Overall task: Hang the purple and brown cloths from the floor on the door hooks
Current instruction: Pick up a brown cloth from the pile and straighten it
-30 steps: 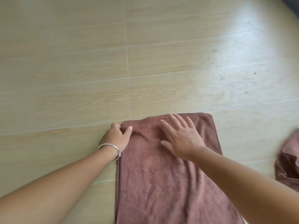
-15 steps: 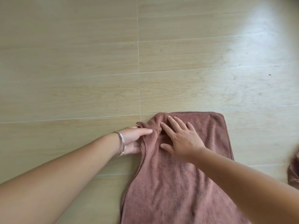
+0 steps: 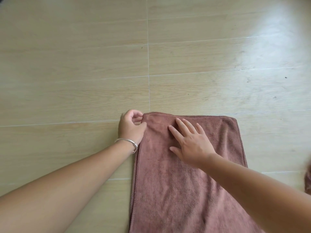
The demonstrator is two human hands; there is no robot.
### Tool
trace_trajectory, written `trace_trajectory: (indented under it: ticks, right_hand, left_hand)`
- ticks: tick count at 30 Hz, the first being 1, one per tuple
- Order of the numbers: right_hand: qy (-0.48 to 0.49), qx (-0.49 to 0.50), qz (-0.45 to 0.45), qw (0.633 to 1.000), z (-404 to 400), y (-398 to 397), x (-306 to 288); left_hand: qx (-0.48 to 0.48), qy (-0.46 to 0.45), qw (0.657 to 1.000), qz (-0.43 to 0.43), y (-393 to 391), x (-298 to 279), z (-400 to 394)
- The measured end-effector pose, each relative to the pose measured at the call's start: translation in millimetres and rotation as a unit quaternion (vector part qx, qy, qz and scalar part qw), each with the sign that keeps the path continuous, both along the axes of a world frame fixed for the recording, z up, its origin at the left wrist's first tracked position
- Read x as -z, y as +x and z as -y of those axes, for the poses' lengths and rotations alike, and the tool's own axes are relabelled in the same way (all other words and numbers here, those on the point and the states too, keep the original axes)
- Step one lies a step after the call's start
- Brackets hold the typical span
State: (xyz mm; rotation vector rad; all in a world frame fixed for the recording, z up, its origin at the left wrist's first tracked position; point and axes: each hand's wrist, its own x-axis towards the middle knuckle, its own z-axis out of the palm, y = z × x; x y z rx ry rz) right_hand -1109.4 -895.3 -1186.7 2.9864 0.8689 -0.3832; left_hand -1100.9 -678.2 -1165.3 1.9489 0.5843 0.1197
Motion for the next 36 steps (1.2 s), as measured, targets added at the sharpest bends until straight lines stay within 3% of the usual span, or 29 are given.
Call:
trace_trajectory:
  ticks: [2, 3, 5, 6, 8, 10, 15, 19, 21, 23, 25, 28, 33, 36]
  right_hand:
    - [-0.007, 0.001, -0.001, 1.000, 1, -1, -1]
    - [-0.011, 0.002, -0.003, 1.000, 2, -2, -2]
    - [-0.020, 0.004, -0.002, 1.000, 5, -5, -3]
    - [-0.024, 0.004, 0.001, 1.000, 8, -7, -3]
    - [-0.026, 0.009, 0.011, 1.000, 15, -13, -2]
    - [-0.021, 0.022, 0.024, 0.999, 23, -21, -2]
    - [-0.039, 0.086, -0.022, 0.995, 49, -34, 10]
    - [-0.065, 0.096, -0.074, 0.990, 42, 16, 7]
    - [-0.058, 0.131, -0.055, 0.988, 31, 37, -5]
    - [-0.014, 0.134, -0.005, 0.991, 27, 34, -13]
    - [0.022, 0.090, 0.029, 0.995, 31, 5, -12]
    - [0.050, 0.035, 0.019, 0.998, 49, -47, 2]
    - [-0.008, -0.039, -0.024, 0.999, 76, -63, 19]
    - [-0.060, 0.001, -0.011, 0.998, 60, -22, 13]
  left_hand:
    - [0.017, 0.156, 0.988, 0.007, -2, 0, -6]
    - [0.070, 0.249, 0.966, 0.005, -7, -1, -7]
    - [0.239, 0.425, 0.873, -0.010, -23, 3, -5]
    - [0.312, 0.469, 0.826, -0.015, -35, 8, 1]
    - [0.388, 0.477, 0.788, -0.032, -58, 20, 16]
    - [0.408, 0.462, 0.786, -0.056, -74, 34, 29]
    - [0.407, 0.487, 0.763, -0.120, -69, 52, 26]
    - [0.396, 0.516, 0.733, -0.196, -20, 41, 10]
    - [0.368, 0.524, 0.728, -0.246, 8, 24, 2]
    - [0.373, 0.530, 0.735, -0.198, 15, 11, -1]
    - [0.415, 0.522, 0.741, -0.076, -9, 7, 4]
    - [0.498, 0.491, 0.715, 0.028, -76, 22, 10]
    - [0.535, 0.502, 0.680, -0.012, -105, 50, -11]
    - [0.503, 0.515, 0.691, -0.065, -68, 48, -7]
